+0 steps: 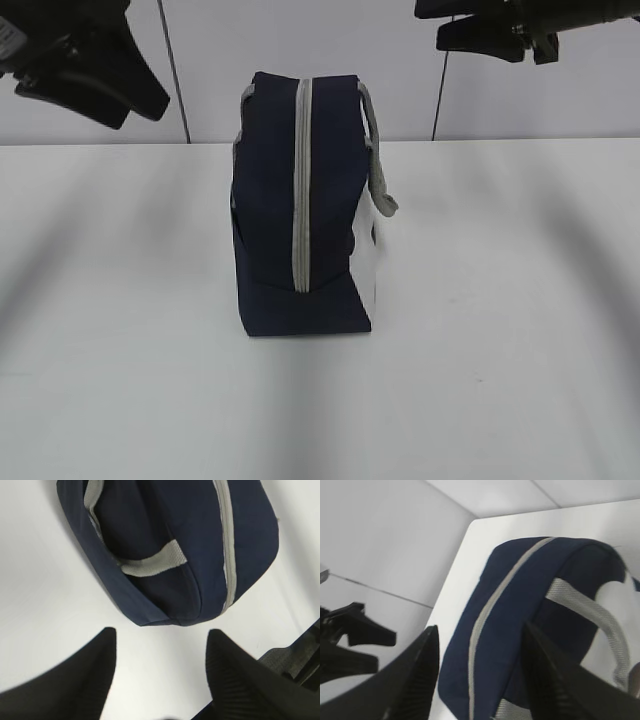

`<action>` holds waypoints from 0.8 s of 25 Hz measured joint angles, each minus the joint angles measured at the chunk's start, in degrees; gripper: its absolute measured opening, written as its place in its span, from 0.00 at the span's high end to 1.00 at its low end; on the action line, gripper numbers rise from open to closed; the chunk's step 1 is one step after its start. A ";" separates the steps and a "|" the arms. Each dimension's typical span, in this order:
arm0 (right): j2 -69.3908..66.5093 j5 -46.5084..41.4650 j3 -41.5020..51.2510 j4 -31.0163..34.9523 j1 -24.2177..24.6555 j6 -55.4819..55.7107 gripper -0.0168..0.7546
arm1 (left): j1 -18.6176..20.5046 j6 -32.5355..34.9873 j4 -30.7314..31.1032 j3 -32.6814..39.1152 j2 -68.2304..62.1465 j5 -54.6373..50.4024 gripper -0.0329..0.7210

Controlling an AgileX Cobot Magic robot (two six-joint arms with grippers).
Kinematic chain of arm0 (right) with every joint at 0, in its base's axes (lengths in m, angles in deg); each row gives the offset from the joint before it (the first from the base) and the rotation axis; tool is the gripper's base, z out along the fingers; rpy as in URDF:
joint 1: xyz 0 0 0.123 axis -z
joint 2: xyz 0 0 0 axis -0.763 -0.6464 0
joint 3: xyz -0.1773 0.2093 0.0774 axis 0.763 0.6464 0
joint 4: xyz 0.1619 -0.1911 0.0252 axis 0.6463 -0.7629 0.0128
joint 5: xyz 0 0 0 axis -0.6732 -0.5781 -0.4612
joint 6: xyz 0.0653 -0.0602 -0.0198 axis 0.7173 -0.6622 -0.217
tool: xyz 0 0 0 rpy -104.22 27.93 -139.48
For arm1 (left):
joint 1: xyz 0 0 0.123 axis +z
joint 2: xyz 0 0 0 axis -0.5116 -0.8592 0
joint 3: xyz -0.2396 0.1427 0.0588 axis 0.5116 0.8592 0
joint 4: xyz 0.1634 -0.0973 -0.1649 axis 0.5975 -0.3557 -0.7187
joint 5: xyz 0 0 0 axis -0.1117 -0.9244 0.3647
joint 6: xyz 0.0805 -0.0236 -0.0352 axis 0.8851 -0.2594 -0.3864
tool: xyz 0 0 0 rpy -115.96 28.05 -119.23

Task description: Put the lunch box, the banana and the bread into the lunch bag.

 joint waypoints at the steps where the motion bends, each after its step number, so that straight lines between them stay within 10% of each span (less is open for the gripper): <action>1: 1.37 -2.80 2.50 0.00 0.00 -0.75 0.48 | 0.00 0.00 0.00 2.10 1.64 0.84 0.42; 20: 23.66 -24.87 31.72 0.34 -0.24 -5.19 0.48 | 0.00 -0.02 2.02 49.87 55.16 17.74 0.42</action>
